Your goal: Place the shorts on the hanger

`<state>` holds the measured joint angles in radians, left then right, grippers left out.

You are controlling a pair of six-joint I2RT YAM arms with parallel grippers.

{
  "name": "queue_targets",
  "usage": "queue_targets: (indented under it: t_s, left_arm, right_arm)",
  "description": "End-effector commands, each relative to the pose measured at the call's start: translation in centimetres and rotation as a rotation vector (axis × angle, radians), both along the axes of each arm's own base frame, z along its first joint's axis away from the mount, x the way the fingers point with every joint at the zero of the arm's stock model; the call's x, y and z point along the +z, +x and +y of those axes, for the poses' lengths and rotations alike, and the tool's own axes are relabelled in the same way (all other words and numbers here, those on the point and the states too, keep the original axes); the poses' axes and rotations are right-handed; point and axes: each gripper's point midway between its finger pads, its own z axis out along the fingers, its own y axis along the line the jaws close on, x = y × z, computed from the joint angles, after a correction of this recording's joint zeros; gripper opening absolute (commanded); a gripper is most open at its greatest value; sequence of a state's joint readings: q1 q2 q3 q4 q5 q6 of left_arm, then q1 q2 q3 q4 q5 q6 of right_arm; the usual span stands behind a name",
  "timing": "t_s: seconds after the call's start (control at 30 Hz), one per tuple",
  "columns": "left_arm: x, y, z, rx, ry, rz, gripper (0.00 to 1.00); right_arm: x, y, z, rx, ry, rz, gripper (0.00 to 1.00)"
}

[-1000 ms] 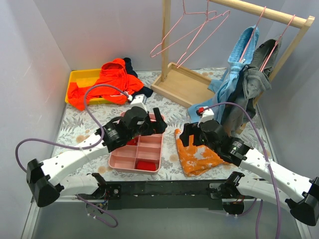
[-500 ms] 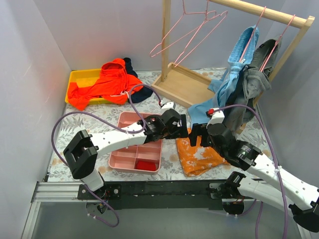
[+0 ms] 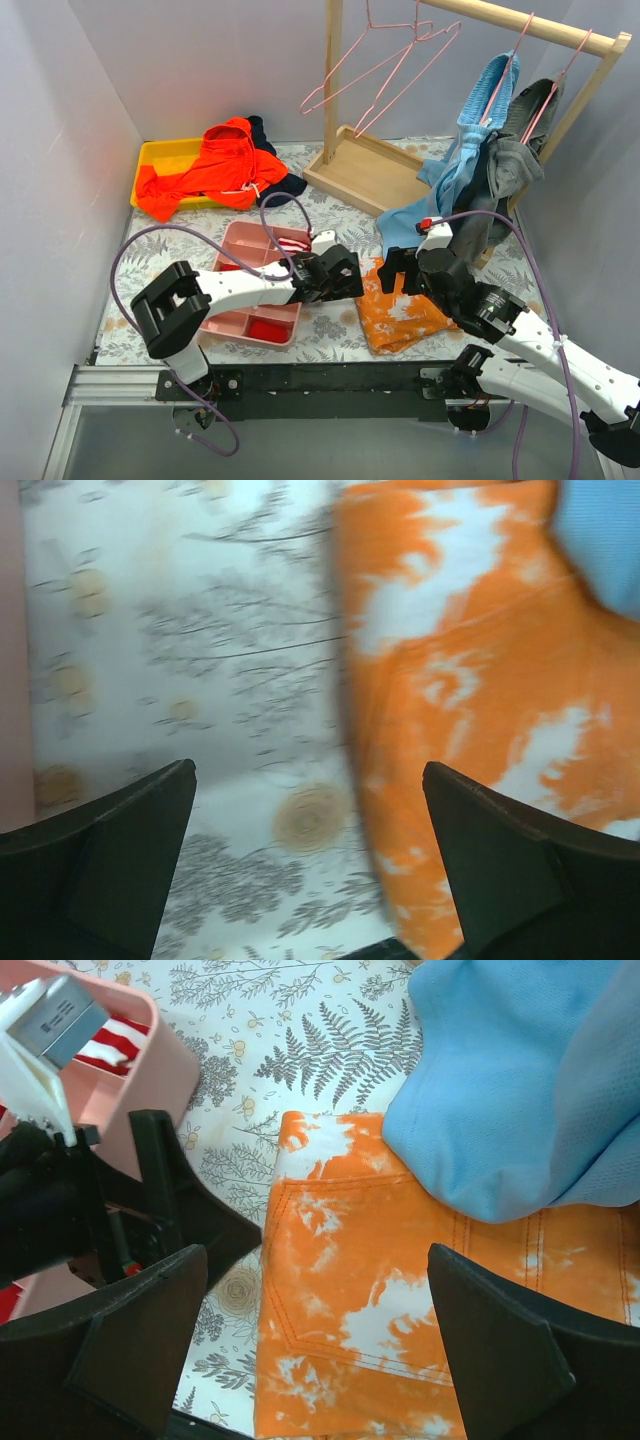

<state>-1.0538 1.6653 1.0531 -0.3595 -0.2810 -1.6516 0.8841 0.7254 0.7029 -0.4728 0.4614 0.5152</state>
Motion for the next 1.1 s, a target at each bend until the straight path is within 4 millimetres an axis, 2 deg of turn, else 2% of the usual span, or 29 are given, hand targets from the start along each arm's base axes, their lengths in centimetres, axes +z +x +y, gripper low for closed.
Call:
queue_targets:
  t_s: [0.0,0.03,0.07,0.1,0.17,0.2,0.3,0.47,0.5,0.7,0.77,0.83,0.97,1.0,1.03,1.07]
  left_arm:
    - [-0.9,0.7,6.8,0.162,0.069,0.006,0.98]
    - [-0.8,0.8,7.7,0.186,0.065,0.002,0.98]
    - [0.1,1.0,8.3,0.212,0.033,-0.009,0.98]
    - [-0.9,0.9,10.1,0.249,0.057,0.011,0.98]
    - [-0.3,1.0,11.7,0.293,0.025,0.009,0.98]
    - [-0.9,1.4,13.4,0.346,0.026,0.022,0.98]
    - [0.1,2.1,16.1,0.450,-0.015,0.009,0.98]
    - [0.2,2.7,20.5,0.580,-0.018,0.012,0.98]
    - [0.6,3.3,21.7,0.624,-0.031,0.004,0.98]
    - [1.2,4.7,25.9,0.707,-0.042,-0.008,0.98]
    - [1.8,5.2,26.5,0.707,-0.036,-0.022,0.98]
    - [2.6,5.5,26.1,0.666,-0.051,-0.029,0.98]
    - [7.1,5.8,23.2,0.480,-0.116,-0.104,0.98]
    - [9.7,6.4,22.2,0.449,-0.146,-0.147,0.98]
    - [10.9,6.7,22.1,0.443,-0.152,-0.169,0.98]
    - [11.0,7.3,22.5,0.462,-0.113,-0.165,0.98]
  right_arm:
    - [0.9,0.2,0.4,-0.001,0.042,-0.028,0.99]
    - [0.8,0.2,0.4,-0.001,0.042,-0.028,0.99]
    - [0.7,0.2,0.5,0.003,0.043,-0.025,0.99]
    - [0.7,0.2,0.6,0.005,0.042,-0.025,0.99]
    - [0.5,0.2,0.8,0.009,0.043,-0.020,0.99]
    - [0.5,0.2,0.8,0.013,0.045,-0.021,0.99]
    - [0.4,0.2,1.2,0.022,0.048,-0.014,0.99]
    - [0.3,0.1,1.3,0.031,0.047,-0.009,0.99]
    - [0.3,0.1,1.3,0.034,0.049,-0.009,0.98]
    - [0.1,-0.1,1.2,0.040,0.042,0.000,0.99]
    - [0.1,-0.2,1.2,0.042,0.041,0.000,0.99]
    - [0.1,-0.2,1.1,0.042,0.039,0.001,0.99]
    - [0.1,-0.2,0.9,0.039,0.033,-0.002,0.99]
    - [0.2,-0.2,1.0,0.040,0.033,-0.005,0.99]
    - [0.2,-0.2,1.0,0.041,0.033,-0.007,0.99]
    - [0.3,-0.1,1.1,0.044,0.032,-0.008,0.99]
